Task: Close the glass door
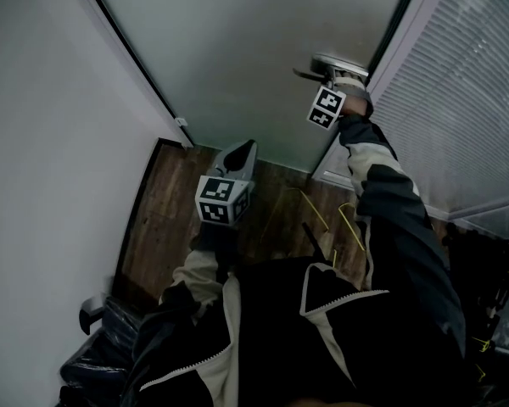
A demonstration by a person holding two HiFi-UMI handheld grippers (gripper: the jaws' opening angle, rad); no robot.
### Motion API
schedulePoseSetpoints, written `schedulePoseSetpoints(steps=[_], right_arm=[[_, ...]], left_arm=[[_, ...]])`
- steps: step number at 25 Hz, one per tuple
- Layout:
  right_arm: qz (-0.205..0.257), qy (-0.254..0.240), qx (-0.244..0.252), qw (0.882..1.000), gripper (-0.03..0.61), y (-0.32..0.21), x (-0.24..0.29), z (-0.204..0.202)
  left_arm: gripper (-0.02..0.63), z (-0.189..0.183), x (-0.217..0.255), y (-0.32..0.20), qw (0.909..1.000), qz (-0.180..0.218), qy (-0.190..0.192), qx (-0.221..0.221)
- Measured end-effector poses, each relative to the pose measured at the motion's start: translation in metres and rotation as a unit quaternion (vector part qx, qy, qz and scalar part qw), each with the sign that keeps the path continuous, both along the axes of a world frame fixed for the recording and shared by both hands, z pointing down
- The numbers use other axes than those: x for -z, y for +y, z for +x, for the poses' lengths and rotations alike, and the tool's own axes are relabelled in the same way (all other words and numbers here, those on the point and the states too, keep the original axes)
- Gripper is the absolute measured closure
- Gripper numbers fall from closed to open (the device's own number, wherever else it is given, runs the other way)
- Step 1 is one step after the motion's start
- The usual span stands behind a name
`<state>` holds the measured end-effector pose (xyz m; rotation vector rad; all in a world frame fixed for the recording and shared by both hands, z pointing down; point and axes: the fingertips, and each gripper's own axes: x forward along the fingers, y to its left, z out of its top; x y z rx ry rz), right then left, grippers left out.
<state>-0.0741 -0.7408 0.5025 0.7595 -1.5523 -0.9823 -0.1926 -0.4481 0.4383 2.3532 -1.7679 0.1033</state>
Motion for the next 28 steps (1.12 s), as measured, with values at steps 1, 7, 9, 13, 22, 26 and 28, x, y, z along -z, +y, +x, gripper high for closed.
schedulePoseSetpoints(steps=[1, 7, 9, 13, 22, 26, 28], right_arm=[[-0.010, -0.035, 0.001, 0.999, 0.365, 0.011, 0.004, -0.002], [-0.153, -0.424, -0.004, 0.893, 0.431, 0.118, 0.051, -0.016], [-0.187, -0.532, 0.001, 0.826, 0.473, 0.158, 0.075, -0.014], [-0.215, -0.640, -0.011, 0.738, 0.561, 0.210, 0.101, -0.003], [-0.198, -0.640, -0.050, 0.741, 0.577, 0.244, 0.093, 0.011], [-0.186, -0.630, -0.064, 0.752, 0.577, 0.247, 0.093, 0.021], [-0.180, -0.628, -0.070, 0.754, 0.577, 0.245, 0.092, 0.022]], left_arm=[[0.614, -0.002, 0.001, 0.000, 1.0000, 0.001, 0.003, 0.001], [0.614, -0.006, 0.010, -0.015, 0.9998, 0.009, 0.017, -0.005], [0.614, -0.005, 0.019, -0.021, 0.9996, 0.019, 0.020, -0.010], [0.614, 0.003, 0.035, -0.034, 0.9988, 0.039, 0.020, -0.024], [0.614, 0.029, 0.045, -0.044, 0.9968, 0.049, 0.012, -0.062], [0.614, 0.035, 0.040, -0.038, 0.9964, 0.045, 0.022, -0.069], [0.614, 0.036, 0.038, -0.039, 0.9963, 0.043, 0.017, -0.072]])
